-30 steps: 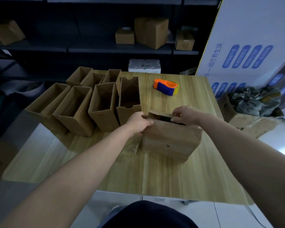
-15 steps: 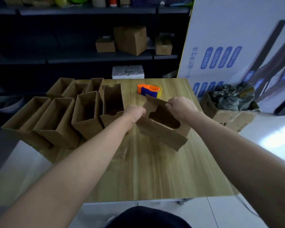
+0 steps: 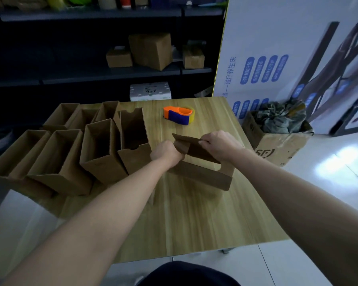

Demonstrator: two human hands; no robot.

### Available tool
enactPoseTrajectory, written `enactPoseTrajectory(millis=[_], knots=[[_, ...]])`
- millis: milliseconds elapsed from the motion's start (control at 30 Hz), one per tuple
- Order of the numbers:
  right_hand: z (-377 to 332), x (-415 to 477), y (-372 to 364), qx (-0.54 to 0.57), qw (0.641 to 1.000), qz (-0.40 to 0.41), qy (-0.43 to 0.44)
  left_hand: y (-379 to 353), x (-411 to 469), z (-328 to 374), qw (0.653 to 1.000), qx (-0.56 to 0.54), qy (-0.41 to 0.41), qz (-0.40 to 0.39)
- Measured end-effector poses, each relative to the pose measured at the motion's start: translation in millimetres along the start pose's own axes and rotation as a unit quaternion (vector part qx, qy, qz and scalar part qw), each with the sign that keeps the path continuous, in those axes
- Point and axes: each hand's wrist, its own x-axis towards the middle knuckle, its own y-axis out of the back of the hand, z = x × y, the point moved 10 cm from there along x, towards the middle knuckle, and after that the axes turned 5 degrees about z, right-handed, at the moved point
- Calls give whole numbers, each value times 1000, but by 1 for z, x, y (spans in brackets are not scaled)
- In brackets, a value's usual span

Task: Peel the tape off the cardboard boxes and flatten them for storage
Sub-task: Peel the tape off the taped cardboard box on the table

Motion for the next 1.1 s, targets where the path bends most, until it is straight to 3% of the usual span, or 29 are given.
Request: enactPoseTrajectory(millis=[133, 267, 333, 400, 500, 633, 867, 967, 1100], knots=[[1, 6, 3, -18, 1000, 11, -2, 9, 2, 1, 999, -27, -7, 39], [32, 10, 25, -148, 980, 106, -85, 13, 11, -18, 987, -151, 31, 51], [58, 5, 31, -75, 971, 144, -174, 15, 15, -28, 975, -208, 50, 53], [78, -1, 22, 118, 948, 161, -248, 17, 17, -33, 964, -252, 61, 58], [79, -8, 5, 297, 900, 140, -288, 17, 20, -36, 941, -323, 76, 67], [68, -7, 4, 248, 925, 101, -270, 16, 22, -36, 928, -360, 74, 64], [69, -1, -8, 341, 899, 42, -273, 19, 25, -42, 918, -382, 75, 69], [74, -5, -21, 376, 884, -20, -276, 17, 33, -56, 883, -449, 124, 62], [75, -5, -28, 371, 892, -19, -259, -10, 28, -38, 798, -567, 167, -117]])
